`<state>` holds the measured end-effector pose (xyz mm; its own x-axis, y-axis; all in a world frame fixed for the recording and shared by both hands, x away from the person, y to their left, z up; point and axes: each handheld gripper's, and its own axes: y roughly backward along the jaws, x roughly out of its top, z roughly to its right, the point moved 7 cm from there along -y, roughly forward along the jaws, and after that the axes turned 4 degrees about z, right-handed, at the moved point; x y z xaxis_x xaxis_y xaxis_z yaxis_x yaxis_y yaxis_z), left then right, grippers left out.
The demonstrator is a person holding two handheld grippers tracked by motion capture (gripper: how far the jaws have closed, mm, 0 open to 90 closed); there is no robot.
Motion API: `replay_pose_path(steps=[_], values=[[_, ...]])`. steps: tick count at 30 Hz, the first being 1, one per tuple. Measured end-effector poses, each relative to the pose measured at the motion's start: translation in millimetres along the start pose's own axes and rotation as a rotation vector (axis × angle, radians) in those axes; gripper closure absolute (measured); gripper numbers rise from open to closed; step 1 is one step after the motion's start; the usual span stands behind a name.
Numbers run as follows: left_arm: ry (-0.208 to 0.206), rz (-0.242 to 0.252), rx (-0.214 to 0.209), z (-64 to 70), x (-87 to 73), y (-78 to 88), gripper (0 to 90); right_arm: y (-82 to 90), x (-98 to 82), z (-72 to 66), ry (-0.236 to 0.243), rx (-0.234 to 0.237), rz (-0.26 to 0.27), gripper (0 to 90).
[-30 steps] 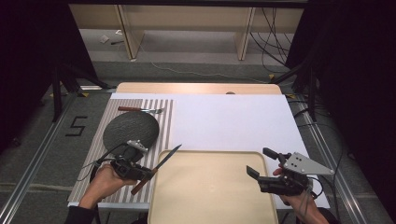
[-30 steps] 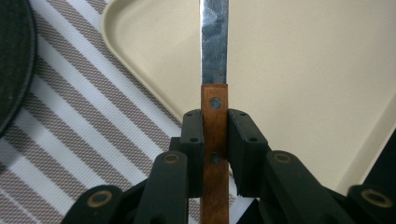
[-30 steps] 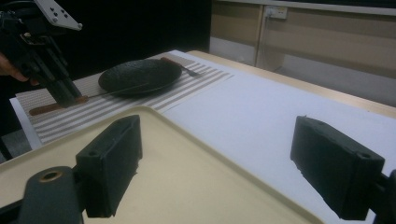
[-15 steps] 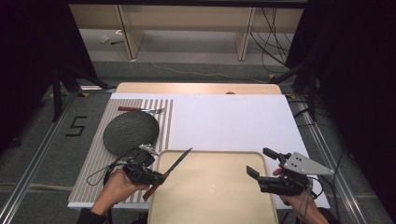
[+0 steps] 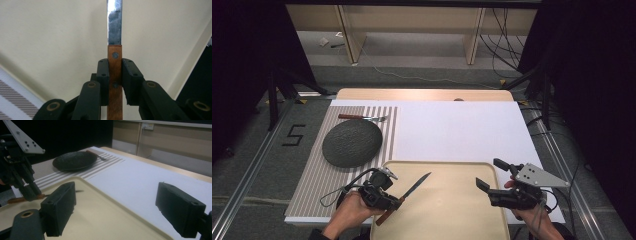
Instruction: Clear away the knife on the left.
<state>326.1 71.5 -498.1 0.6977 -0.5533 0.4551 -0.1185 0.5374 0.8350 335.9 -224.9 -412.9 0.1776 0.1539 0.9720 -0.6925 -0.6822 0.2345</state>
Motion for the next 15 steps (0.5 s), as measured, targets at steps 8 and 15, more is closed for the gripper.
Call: replay_pose_path(steps=[8, 15], values=[[0.039, -0.038, 0.003, 3.4, -5.9, -10.1, 76.8, -0.2, -0.3, -0.3, 0.000, 0.001, -0.002, 17.6], [0.058, -0.073, 0.013, 3.5, -11.1, -17.5, 76.8, -0.1, -0.4, -0.6, 0.000, 0.002, -0.002, 17.6]])
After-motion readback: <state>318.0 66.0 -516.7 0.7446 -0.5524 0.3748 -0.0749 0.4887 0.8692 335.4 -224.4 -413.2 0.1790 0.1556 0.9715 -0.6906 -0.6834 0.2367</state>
